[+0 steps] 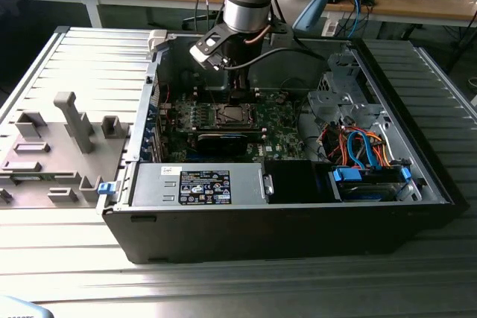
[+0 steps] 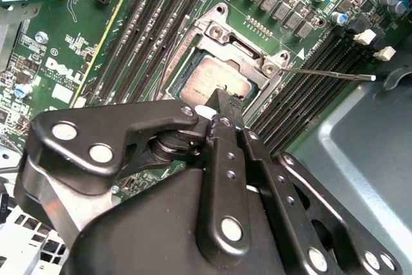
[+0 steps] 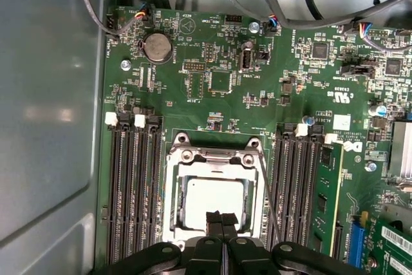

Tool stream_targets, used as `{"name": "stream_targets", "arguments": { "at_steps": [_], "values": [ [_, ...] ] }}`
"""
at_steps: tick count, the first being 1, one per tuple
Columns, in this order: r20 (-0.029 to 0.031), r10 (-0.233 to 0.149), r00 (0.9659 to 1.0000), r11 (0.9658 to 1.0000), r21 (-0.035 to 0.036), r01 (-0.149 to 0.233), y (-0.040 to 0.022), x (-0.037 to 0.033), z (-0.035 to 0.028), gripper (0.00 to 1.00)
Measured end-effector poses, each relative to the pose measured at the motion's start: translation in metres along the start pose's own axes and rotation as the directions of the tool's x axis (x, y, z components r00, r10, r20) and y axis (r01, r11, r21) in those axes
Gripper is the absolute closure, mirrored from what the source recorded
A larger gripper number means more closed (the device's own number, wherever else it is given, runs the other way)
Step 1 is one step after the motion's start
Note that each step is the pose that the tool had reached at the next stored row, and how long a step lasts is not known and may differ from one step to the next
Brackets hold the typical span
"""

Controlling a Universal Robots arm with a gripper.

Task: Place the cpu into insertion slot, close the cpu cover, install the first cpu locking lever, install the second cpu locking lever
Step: 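Install the first cpu locking lever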

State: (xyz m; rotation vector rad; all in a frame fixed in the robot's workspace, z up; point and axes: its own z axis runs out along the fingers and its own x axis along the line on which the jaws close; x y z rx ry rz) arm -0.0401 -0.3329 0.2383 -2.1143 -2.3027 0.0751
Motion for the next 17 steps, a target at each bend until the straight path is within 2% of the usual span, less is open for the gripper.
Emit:
{"name": "stream_targets", "arguments": {
  "at_steps": [5, 9, 17],
  "values": [
    [0.0014, -0.03, 0.9995, 0.9995, -0.0007, 0.03, 0.0, 0.0, 0.0, 0.89],
    [0.0029, -0.063, 0.998, 0.998, -0.0013, 0.063, 0.0, 0.0, 0.0, 0.89],
    [0.0048, -0.103, 0.9947, 0.9947, -0.002, 0.103, 0.0, 0.0, 0.0, 0.89]
  ]
}}
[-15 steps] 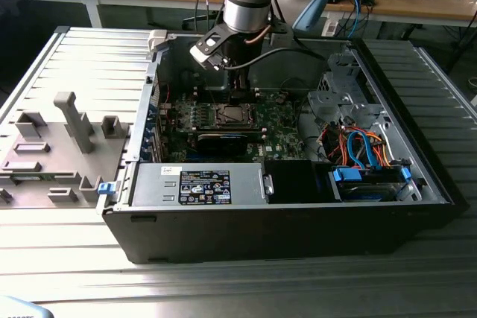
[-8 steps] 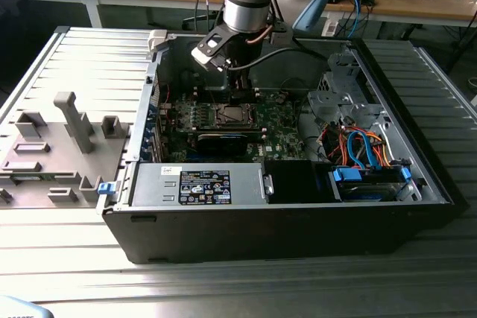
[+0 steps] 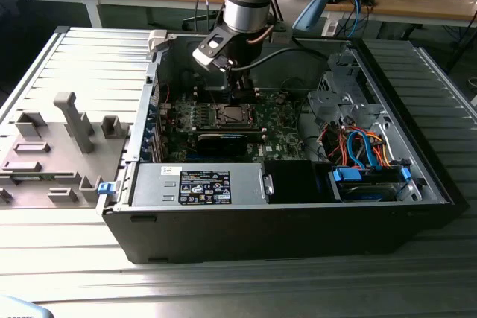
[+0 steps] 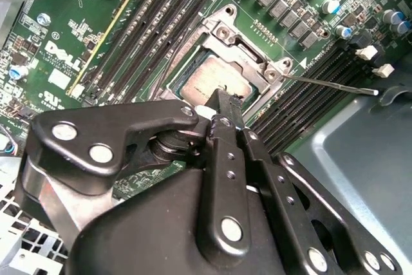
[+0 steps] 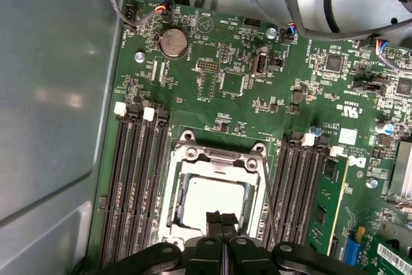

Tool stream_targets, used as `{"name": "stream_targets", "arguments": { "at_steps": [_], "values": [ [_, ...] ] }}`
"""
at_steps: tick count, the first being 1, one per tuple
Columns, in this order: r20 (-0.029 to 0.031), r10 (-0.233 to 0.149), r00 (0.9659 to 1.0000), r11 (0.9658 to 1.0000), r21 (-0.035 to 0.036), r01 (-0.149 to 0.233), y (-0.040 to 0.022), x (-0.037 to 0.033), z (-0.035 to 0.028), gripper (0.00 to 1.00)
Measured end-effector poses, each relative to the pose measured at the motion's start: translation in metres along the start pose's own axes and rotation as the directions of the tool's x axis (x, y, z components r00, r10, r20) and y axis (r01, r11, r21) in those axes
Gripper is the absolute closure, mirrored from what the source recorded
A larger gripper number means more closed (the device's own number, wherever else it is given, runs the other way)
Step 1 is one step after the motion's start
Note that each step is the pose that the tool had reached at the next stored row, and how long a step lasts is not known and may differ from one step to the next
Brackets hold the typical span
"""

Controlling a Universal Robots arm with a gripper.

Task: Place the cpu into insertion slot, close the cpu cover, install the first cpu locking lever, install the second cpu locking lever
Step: 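Install the first cpu locking lever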

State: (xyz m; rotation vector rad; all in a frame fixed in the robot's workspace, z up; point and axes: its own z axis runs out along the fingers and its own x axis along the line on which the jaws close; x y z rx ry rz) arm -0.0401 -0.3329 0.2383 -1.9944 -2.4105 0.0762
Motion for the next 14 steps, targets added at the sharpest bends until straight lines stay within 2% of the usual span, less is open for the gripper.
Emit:
{"name": "stream_targets", "arguments": {
  "at_steps": [10, 14],
  "values": [
    [0.0024, -0.052, 0.9986, 0.9986, -0.0011, 0.052, 0.0, 0.0, 0.0, 0.89],
    [0.0027, -0.06, 0.9982, 0.9982, -0.0012, 0.06, 0.0, 0.0, 0.0, 0.89]
  ]
}}
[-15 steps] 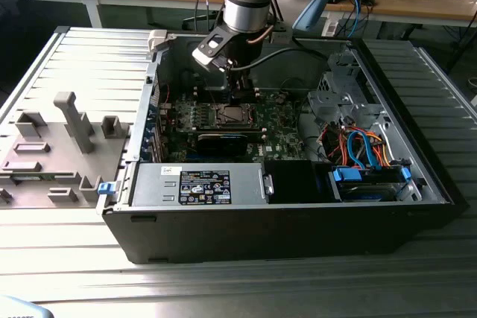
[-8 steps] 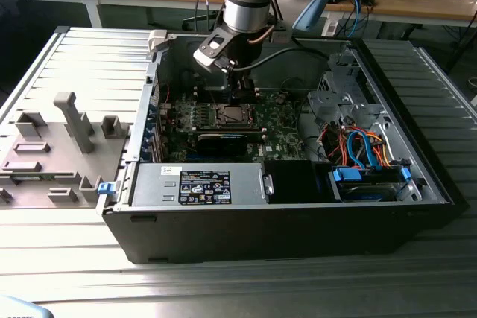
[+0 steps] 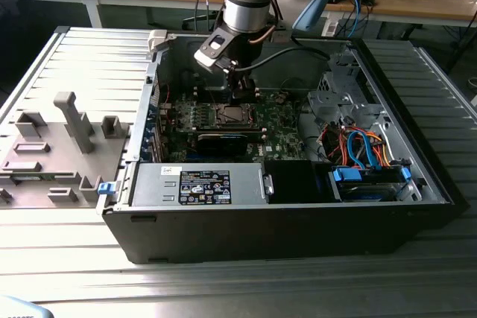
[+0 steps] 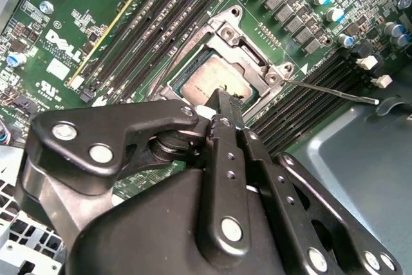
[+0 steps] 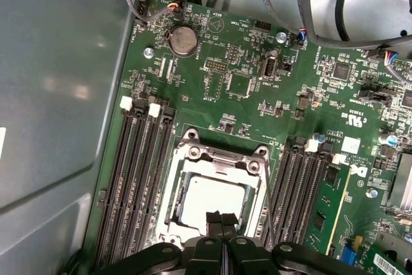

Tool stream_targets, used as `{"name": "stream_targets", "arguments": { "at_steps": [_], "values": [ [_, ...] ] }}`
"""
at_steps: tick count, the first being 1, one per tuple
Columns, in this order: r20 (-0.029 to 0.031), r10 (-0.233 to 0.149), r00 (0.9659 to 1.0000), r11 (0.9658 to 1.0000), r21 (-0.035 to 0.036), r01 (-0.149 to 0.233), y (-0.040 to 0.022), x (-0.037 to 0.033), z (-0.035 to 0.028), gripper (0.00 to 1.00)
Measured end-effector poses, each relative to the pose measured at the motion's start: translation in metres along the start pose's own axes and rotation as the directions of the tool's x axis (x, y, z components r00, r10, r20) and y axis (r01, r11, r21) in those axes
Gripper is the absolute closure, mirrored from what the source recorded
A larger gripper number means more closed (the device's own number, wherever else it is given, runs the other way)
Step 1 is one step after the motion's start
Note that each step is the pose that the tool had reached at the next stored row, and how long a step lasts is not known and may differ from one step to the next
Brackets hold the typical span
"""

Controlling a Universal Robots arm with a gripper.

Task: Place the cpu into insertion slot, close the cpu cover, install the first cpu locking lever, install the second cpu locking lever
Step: 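Install the first cpu locking lever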

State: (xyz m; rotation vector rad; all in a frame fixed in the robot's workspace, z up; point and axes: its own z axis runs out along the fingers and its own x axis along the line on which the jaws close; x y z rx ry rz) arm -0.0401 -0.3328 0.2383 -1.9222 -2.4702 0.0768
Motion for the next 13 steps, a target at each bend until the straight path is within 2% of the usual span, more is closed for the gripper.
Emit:
{"name": "stream_targets", "arguments": {
  "at_steps": [13],
  "values": [
    [0.0008, -0.016, 0.9999, 0.9999, -0.0003, 0.016, 0.0, 0.0, 0.0, 0.89]
  ]
}}
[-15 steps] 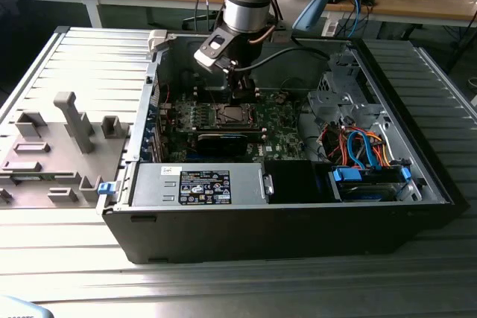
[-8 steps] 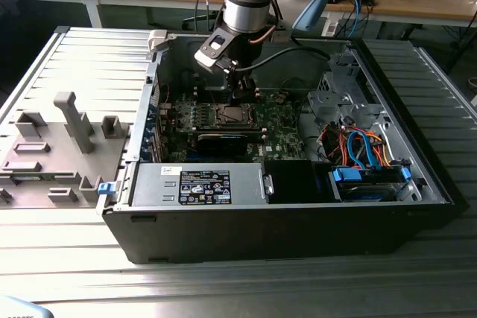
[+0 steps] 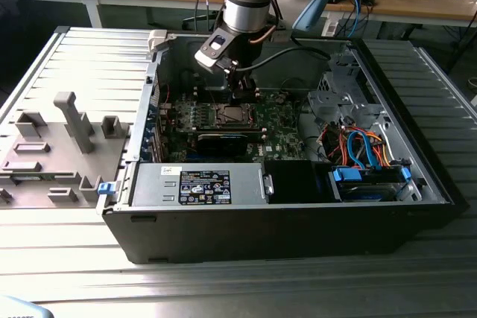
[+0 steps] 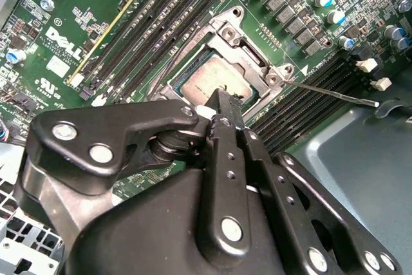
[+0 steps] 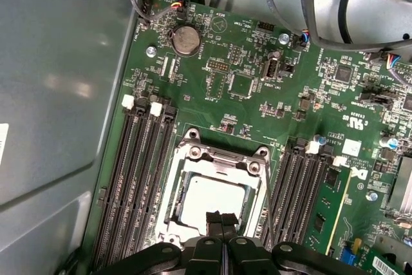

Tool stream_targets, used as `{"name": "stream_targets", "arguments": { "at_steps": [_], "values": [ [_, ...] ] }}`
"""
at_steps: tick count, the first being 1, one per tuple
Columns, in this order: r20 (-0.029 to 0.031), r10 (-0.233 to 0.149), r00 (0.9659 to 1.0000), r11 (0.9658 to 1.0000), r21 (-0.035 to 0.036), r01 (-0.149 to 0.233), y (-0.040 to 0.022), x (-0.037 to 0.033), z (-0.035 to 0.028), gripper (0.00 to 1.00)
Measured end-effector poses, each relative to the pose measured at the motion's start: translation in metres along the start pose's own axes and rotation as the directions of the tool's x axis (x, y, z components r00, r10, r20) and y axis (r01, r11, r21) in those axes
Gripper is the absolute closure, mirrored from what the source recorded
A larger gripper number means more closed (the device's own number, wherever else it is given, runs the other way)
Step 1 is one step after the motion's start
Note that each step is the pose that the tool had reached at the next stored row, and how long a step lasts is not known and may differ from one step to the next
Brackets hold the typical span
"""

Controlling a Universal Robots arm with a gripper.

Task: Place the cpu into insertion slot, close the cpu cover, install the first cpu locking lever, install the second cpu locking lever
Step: 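Install the first cpu locking lever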

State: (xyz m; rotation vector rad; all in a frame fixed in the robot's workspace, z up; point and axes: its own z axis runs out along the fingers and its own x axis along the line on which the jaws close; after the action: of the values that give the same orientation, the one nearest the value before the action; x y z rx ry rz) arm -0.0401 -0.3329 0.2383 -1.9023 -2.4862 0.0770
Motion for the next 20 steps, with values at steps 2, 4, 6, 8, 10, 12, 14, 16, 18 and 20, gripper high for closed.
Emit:
{"name": "stream_targets", "arguments": {
  "at_steps": [2, 4, 6, 8, 10, 12, 14, 16, 18, 20],
  "values": [
    [0.0, -0.001, 1.0, 1.0, 0.0, 0.001, 0.0, 0.0, 0.0, 0.89],
    [0.0001, -0.003, 1.0, 1.0, 0.0, 0.003, 0.0, 0.0, 0.0, 0.89],
    [0.0003, -0.006, 1.0, 1.0, -0.0001, 0.006, 0.0, 0.0, 0.0, 0.89],
    [0.0004, -0.008, 1.0, 1.0, -0.0002, 0.008, 0.0, 0.0, 0.0, 0.89],
    [0.0005, -0.011, 0.9999, 0.9999, -0.0002, 0.011, 0.0, 0.0, 0.0, 0.89],
    [0.0007, -0.015, 0.9999, 0.9999, -0.0003, 0.015, 0.0, 0.0, 0.0, 0.89],
    [0.0008, -0.018, 0.9998, 0.9998, -0.0004, 0.018, 0.0, 0.0, 0.0, 0.89],
    [0.0009, -0.021, 0.9998, 0.9998, -0.0004, 0.021, 0.0, 0.0, 0.0, 0.89],
    [0.0012, -0.026, 0.9997, 0.9997, -0.0005, 0.026, 0.0, 0.0, 0.0, 0.89],
    [0.0013, -0.03, 0.9996, 0.9996, -0.0006, 0.03, 0.0, 0.0, 0.0, 0.89]
  ]
}}
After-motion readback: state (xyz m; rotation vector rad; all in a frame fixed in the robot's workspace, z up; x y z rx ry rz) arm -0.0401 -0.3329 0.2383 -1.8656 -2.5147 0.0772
